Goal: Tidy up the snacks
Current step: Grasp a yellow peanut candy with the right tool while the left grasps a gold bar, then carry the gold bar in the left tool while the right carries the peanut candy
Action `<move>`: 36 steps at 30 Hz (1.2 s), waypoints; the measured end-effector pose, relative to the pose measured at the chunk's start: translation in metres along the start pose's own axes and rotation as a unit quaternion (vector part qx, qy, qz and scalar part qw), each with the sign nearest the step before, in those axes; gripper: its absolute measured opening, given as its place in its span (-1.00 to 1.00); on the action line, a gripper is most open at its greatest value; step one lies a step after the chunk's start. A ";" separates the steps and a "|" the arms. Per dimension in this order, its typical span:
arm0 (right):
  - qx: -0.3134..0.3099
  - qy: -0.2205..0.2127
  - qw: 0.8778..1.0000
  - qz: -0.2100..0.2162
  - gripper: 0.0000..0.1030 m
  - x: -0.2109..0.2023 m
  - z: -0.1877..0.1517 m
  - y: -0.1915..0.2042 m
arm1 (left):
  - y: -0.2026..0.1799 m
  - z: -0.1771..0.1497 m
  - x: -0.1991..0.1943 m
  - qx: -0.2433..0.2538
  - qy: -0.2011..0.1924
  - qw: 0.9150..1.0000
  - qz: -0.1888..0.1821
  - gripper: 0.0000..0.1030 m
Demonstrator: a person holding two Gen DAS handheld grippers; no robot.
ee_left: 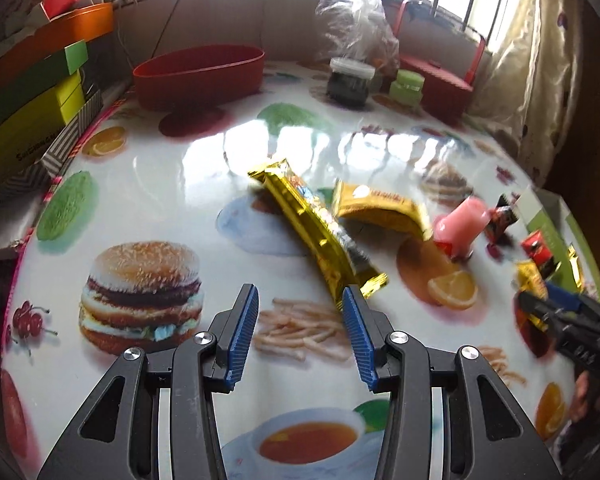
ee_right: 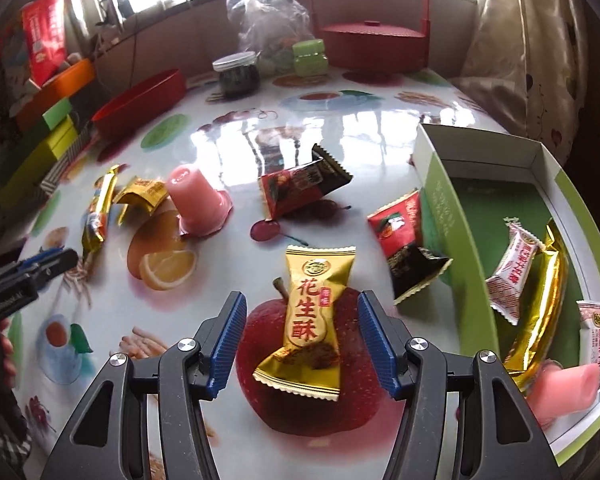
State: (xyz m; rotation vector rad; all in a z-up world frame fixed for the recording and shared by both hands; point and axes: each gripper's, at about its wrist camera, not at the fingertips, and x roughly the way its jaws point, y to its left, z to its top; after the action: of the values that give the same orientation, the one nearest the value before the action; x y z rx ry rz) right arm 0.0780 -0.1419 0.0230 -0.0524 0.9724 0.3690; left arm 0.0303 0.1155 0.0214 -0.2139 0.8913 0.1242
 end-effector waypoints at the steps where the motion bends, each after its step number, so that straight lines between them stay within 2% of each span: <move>1: -0.001 -0.001 1.000 -0.002 0.10 0.001 0.000 0.001 | -0.001 0.002 -0.001 -0.004 -0.002 1.000 -0.007 -0.12; 3: -0.004 -0.002 1.000 -0.004 -0.04 0.001 0.000 0.003 | -0.002 0.009 0.000 -0.012 -0.006 1.000 -0.023 -0.12; 6: -0.009 -0.003 1.000 -0.014 -0.25 0.002 0.000 0.005 | -0.004 0.020 0.008 -0.016 -0.003 1.000 -0.016 -0.12; 12: -0.013 -0.009 0.999 -0.030 -0.46 0.001 -0.002 0.005 | -0.001 0.037 0.030 -0.024 0.014 1.000 -0.005 -0.12; 14: -0.014 -0.010 0.999 -0.028 -0.53 0.001 -0.003 0.006 | -0.002 0.040 0.033 -0.021 0.006 1.000 -0.010 -0.12; 17: -0.015 -0.009 1.000 -0.020 -0.54 -0.001 -0.005 0.007 | -0.003 0.043 0.044 -0.011 0.023 1.000 -0.002 -0.12; 23: -0.015 -0.009 1.000 -0.014 -0.55 -0.001 -0.006 0.008 | -0.006 0.046 0.053 -0.002 0.028 0.999 0.018 -0.12; 28: -0.015 -0.009 1.000 -0.013 -0.55 -0.001 -0.006 0.010 | -0.006 0.048 0.058 0.027 0.028 0.997 0.062 -0.12; 36: -0.021 -0.005 1.000 -0.016 -0.55 0.000 -0.006 0.014 | -0.002 0.048 0.057 0.034 0.018 0.998 0.058 -0.12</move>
State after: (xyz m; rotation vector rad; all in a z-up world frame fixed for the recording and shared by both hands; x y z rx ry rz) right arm 0.0691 -0.1302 0.0212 -0.1036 0.9521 0.3599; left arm 0.1026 0.1258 0.0059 -0.1010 0.9433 0.1984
